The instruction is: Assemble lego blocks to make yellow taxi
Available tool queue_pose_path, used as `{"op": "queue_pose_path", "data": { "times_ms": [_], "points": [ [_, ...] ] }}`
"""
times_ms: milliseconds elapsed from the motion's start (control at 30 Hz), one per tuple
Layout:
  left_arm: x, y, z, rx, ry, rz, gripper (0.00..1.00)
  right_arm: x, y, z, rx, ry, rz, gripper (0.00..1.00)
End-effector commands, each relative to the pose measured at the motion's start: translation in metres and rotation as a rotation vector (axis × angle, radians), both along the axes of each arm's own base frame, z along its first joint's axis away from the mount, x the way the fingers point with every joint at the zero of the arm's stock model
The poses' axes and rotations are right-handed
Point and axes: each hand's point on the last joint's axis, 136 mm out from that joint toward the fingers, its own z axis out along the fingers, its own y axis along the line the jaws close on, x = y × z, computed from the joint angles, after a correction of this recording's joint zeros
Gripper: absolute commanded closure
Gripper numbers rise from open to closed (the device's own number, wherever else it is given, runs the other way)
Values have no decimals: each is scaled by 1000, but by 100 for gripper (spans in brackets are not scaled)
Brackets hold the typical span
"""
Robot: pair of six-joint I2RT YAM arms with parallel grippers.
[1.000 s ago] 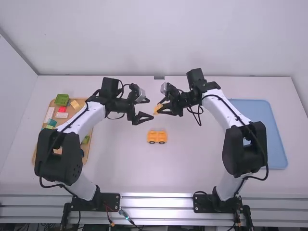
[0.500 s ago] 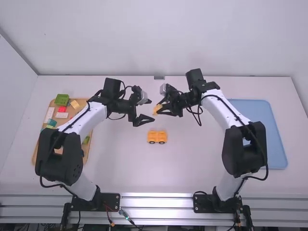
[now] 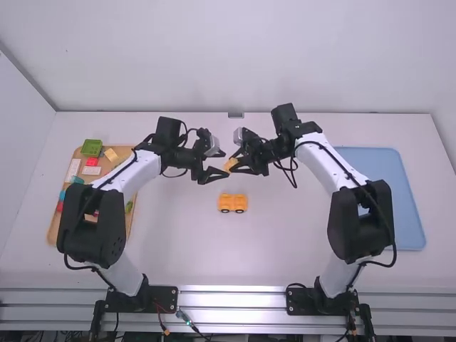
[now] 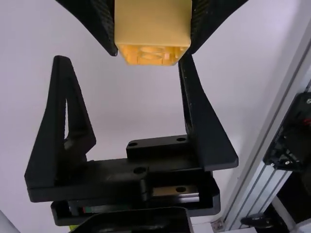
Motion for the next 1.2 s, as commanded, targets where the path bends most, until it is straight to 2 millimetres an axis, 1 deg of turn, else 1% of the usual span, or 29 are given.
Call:
{"op": "queue_pose_path", "data": {
  "times_ms": [0,367,567,700,767,933,1000,1067,1100,1167],
  "points": [
    [-1,-3,4,-17,-15,-22,27,-2,7,11,30,-22,28,92],
    [-6,-5,9,-49,-7,-46,31,1,4,9,22,-25,18,92],
    [-9,-11,10,-51,-17,-66,35,-3,9,7,10,-29,33,92],
    [-11,-15,9,-45,-17,-74,41,-3,9,7,10,-30,33,92],
    [-9,-13,6,-30,-19,-63,47,-3,9,8,11,-29,34,93],
    [-9,-13,6,-29,-16,-61,51,-3,9,8,14,-29,32,93],
    [-9,-13,6,-29,-13,-62,55,-3,9,8,13,-29,34,92],
    [-9,-12,6,-29,-12,-61,56,-4,10,8,13,-29,35,92],
    [-9,-13,6,-29,-12,-61,60,-3,9,8,13,-29,33,91],
    [-9,-13,6,-30,-15,-62,63,-3,9,8,14,-29,32,86]
  ]
}}
